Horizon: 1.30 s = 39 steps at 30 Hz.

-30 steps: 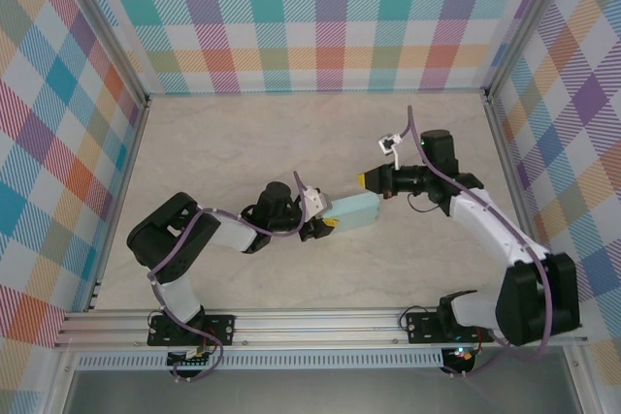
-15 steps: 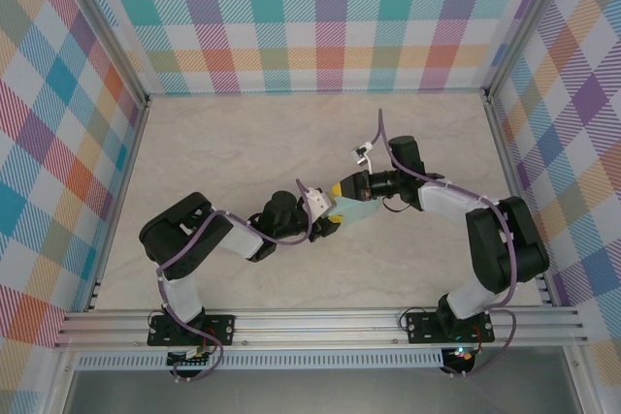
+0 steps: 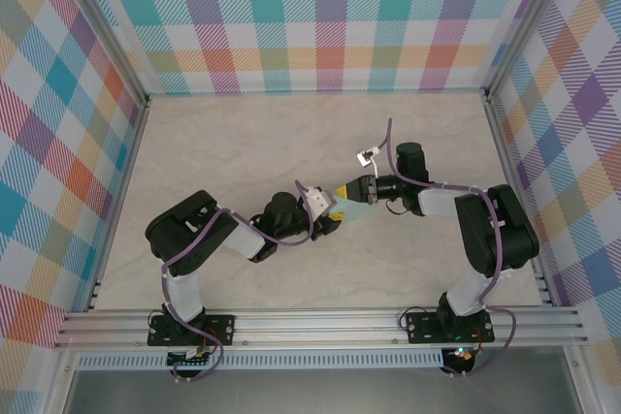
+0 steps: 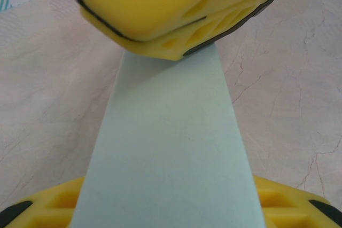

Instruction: Fold the paper box

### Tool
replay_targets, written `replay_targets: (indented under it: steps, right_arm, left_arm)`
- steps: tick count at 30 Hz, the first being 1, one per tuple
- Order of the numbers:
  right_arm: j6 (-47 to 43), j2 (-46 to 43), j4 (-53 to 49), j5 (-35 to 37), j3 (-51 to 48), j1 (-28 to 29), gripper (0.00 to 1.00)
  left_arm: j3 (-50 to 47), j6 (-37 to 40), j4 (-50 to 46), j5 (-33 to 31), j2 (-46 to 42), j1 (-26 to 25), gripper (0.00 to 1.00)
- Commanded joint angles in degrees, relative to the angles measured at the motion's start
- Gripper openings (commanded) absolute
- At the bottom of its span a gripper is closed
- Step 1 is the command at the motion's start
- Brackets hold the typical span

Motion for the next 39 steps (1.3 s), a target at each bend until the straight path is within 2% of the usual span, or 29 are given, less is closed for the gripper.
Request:
replay_targets:
  steps: [1, 6, 10, 15, 19, 22, 25, 27, 28, 30, 32, 33, 35, 36, 38, 39]
  right_arm:
    - [1.9, -1.2, -4.6, 4.1, 0.6, -3.1, 0.10]
    - [0.7, -2.3, -7.6, 4.0, 5.0, -4.8, 0.11]
    - [-0.4, 1.9, -7.0, 3.4, 5.3, -6.1, 0.11]
    - [-1.3, 6.2, -0.4, 4.5, -1.5, -6.8, 0.10]
    - [0.6, 5.7, 3.6, 4.3, -5.0, -8.1, 0.10]
    - [-0.2, 1.7, -0.2, 4.7, -3.1, -8.1, 0.10]
    - [-3.0, -3.5, -8.2, 6.1, 0.6, -8.0, 0.12]
    - [-4.3, -7.8, -16.4, 13.7, 3.4, -7.9, 0.22]
    - [-3.8, -10.1, -22.2, 21.4, 5.1, -7.9, 0.24]
    - [1.1, -15.9, -34.5, 42.3, 8.4, -8.0, 0.41]
    - [3.5, -21.3, -40.9, 54.7, 9.8, -8.0, 0.50]
    - [5.0, -23.9, -42.5, 59.3, 9.9, -8.0, 0.56]
    - [8.9, -27.7, -46.1, 66.9, 10.7, -8.1, 0.76]
    - [10.5, -28.9, -47.8, 69.5, 11.3, -8.2, 0.83]
    - [10.3, -29.9, -49.1, 71.3, 12.4, -8.3, 0.85]
    - [10.0, -29.8, -50.1, 71.7, 13.3, -8.4, 0.91]
  left_arm:
    - [-0.2, -0.4, -2.8, -0.7, 1.3, -0.5, 0.47]
    - [0.3, 0.0, -3.3, -0.1, 1.8, -0.5, 0.47]
    - [0.4, -0.4, -3.4, 0.0, 1.6, -0.5, 0.47]
    - [0.3, -0.5, -3.4, -1.2, 1.6, -0.5, 0.47]
    - [0.3, 0.0, -3.6, -0.5, 1.8, -0.5, 0.47]
    - [0.4, 0.5, -5.0, -0.7, 1.2, -0.5, 0.47]
    - [0.7, 1.8, -6.2, 0.8, 0.9, -0.5, 0.47]
    - [0.9, 4.0, -8.0, 0.8, -0.7, -0.5, 0.47]
    - [1.0, 5.1, -9.5, 0.4, -1.9, -0.5, 0.47]
    - [1.7, 9.2, -14.3, -0.6, -5.2, -0.9, 0.47]
    - [3.5, 15.9, -21.0, -1.7, -8.0, -2.1, 0.47]
    - [4.9, 20.9, -25.2, -2.6, -9.0, -2.9, 0.48]
    - [7.4, 28.7, -33.2, -5.2, -10.9, -4.5, 0.48]
    - [8.7, 33.1, -36.8, -6.2, -11.7, -5.1, 0.48]
    - [9.8, 41.0, -42.2, -8.8, -12.8, -5.6, 0.50]
    - [10.0, 44.1, -43.1, -10.8, -13.1, -5.6, 0.50]
